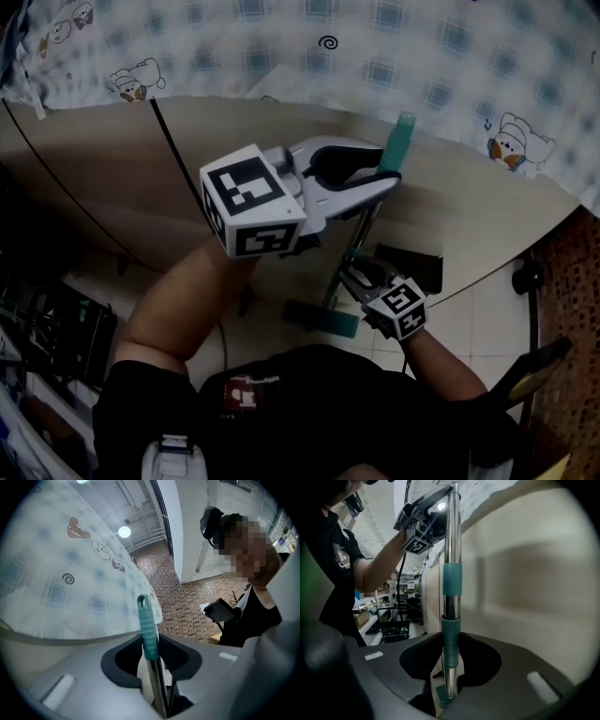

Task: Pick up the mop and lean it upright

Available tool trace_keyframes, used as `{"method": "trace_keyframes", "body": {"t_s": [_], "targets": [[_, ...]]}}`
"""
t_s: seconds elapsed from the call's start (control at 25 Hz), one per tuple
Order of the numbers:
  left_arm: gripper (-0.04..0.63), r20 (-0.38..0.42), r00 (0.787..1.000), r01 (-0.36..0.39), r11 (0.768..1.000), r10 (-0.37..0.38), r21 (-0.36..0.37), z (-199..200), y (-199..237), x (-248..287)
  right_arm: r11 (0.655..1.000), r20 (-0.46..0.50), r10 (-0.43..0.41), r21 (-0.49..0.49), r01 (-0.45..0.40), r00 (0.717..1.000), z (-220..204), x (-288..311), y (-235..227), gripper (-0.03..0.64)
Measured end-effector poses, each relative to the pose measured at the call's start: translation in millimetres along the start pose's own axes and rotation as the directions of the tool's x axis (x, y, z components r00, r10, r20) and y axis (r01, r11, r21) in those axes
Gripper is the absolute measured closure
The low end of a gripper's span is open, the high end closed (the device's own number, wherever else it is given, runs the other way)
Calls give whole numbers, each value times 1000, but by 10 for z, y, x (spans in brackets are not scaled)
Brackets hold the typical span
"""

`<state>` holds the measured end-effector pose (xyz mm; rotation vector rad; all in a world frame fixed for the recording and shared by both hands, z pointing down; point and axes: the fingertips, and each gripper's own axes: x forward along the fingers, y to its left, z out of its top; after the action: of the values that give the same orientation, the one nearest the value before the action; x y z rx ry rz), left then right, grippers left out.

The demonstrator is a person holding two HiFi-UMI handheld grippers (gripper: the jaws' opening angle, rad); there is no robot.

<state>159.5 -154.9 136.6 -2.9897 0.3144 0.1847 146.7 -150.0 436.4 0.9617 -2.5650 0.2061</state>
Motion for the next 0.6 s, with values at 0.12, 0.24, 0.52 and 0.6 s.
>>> {"method": "trace_keyframes", "body": {"t_s": [0.12, 0.24, 0.52, 0.6], "targets": [[482, -23, 1000, -13, 1000, 12, -13, -255, -16, -15, 1000, -21, 10, 14, -10, 1000, -228, 110, 37, 489], [483, -57, 998, -15, 999, 13, -32, -538, -41, -46, 1000, -37, 10, 26, -9, 999, -480, 236, 65, 489], [489, -85, 996, -11, 991, -1, -133, -1385, -87, -139, 997, -114, 1, 71, 7, 993, -1299, 490, 137, 489], [489, -101, 995, -26, 988, 10, -154, -1643, -65, -162, 997, -138, 0, 82, 11, 990, -1529, 584, 116, 489]]}}
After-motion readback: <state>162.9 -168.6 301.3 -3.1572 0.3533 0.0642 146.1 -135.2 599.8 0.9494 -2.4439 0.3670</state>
